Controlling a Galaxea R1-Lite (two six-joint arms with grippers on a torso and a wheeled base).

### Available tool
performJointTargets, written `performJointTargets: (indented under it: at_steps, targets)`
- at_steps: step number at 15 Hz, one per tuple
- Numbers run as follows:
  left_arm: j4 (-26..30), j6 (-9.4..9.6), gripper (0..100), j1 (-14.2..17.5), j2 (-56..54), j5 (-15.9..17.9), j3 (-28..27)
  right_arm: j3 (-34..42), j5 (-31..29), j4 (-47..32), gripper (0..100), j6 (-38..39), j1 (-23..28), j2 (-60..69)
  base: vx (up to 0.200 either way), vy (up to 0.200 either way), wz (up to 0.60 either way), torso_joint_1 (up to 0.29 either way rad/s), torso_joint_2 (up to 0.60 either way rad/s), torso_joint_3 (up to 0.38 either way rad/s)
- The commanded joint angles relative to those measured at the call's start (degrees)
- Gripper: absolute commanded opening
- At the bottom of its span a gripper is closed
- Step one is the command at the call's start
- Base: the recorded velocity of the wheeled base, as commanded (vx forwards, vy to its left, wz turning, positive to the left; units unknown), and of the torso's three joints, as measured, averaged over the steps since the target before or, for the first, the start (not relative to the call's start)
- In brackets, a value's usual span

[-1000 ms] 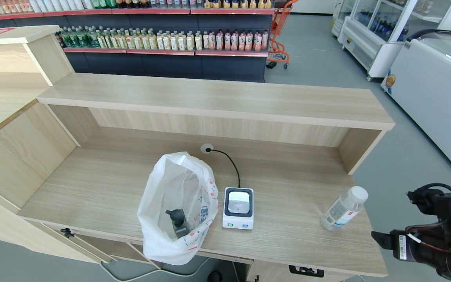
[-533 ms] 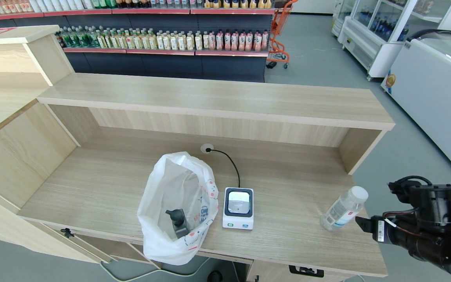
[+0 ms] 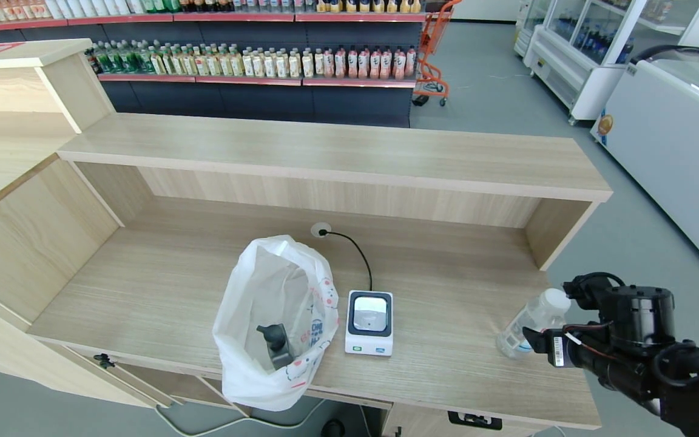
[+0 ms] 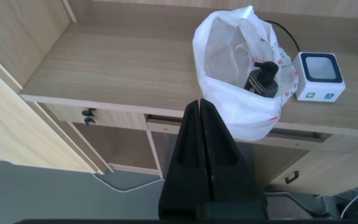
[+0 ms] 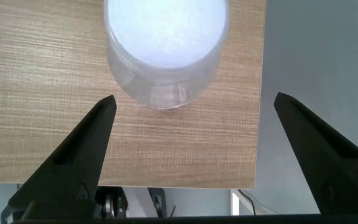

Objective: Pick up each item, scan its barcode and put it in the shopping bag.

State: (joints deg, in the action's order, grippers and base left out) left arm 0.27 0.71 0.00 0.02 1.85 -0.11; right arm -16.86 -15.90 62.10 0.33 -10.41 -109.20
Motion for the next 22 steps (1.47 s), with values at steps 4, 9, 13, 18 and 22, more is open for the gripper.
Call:
performJointTargets:
  at_steps: [4,9,13,18,22]
  targets:
    - [0.00,0.00,0,0.00,-0.02,-0.01,0.02,-0.81,-0.01,6.90,100,-2.00,-2.68,-9.01,0.000,0.000,0.00,0.000,0.00,0.000]
    - [0.00,0.00,0,0.00,0.06,-0.01,0.02,-3.53,-0.01,14.45,100,-5.69,-3.74,-14.55,0.000,0.000,0.00,0.000,0.00,0.000]
    - [0.00,0.00,0,0.00,-0.02,-0.01,0.02,-5.82,0.08,14.72,100,-7.27,-3.74,-17.01,0.000,0.000,0.00,0.000,0.00,0.000]
    - [0.00,0.00,0,0.00,0.06,-0.10,0.02,-6.70,2.98,21.22,100,-7.45,-4.09,-20.79,0.000,0.000,0.00,0.000,0.00,0.000]
    - [0.00,0.00,0,0.00,-0.02,-0.01,0.02,-7.57,5.09,22.45,0,-10.61,-3.56,-21.40,0.000,0.000,0.00,0.000,0.00,0.000]
